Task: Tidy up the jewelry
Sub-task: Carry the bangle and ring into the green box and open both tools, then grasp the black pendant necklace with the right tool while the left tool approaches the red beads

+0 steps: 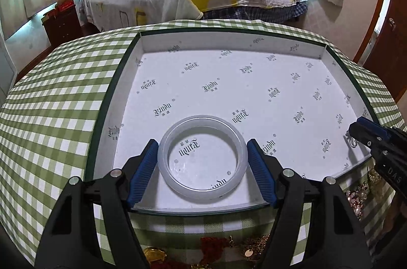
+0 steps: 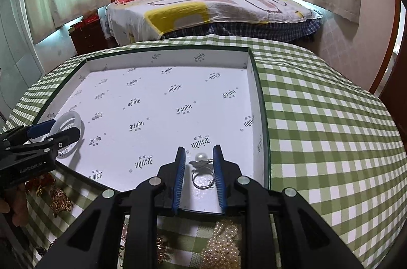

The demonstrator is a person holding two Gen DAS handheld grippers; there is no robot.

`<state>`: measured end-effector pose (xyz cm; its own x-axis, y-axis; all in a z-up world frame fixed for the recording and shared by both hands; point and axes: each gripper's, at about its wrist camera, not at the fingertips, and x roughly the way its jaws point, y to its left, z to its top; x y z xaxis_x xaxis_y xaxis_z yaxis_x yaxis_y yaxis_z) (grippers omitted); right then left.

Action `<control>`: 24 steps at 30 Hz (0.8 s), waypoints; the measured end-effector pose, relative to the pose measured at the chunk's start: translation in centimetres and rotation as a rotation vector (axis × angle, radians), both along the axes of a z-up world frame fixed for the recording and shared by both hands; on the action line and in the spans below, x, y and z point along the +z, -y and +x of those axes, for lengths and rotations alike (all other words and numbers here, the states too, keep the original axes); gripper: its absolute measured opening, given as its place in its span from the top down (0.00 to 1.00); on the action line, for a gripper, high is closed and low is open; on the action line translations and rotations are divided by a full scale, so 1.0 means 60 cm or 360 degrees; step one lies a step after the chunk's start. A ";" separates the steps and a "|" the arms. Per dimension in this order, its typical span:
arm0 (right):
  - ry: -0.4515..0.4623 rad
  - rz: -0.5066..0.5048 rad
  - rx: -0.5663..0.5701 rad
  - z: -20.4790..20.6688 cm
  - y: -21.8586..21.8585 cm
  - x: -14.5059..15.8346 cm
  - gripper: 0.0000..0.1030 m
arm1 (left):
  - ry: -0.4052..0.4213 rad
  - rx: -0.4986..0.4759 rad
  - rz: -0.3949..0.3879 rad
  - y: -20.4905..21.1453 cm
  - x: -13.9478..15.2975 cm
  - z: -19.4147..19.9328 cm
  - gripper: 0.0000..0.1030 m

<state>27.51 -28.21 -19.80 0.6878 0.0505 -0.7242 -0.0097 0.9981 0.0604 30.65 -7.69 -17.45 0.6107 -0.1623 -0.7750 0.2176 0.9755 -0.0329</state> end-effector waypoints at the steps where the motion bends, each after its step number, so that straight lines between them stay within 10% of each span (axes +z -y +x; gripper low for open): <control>1: 0.0003 -0.0001 0.0000 0.000 0.001 0.000 0.73 | 0.0001 -0.0002 -0.0001 0.000 0.000 0.000 0.33; 10: 0.0101 -0.0005 -0.0028 -0.040 -0.008 0.026 0.50 | 0.0087 0.0017 -0.0049 -0.008 0.025 -0.022 0.24; 24: 0.0295 -0.0009 -0.0060 -0.220 -0.061 0.046 0.49 | 0.0505 0.0092 -0.0048 -0.040 0.107 -0.211 0.18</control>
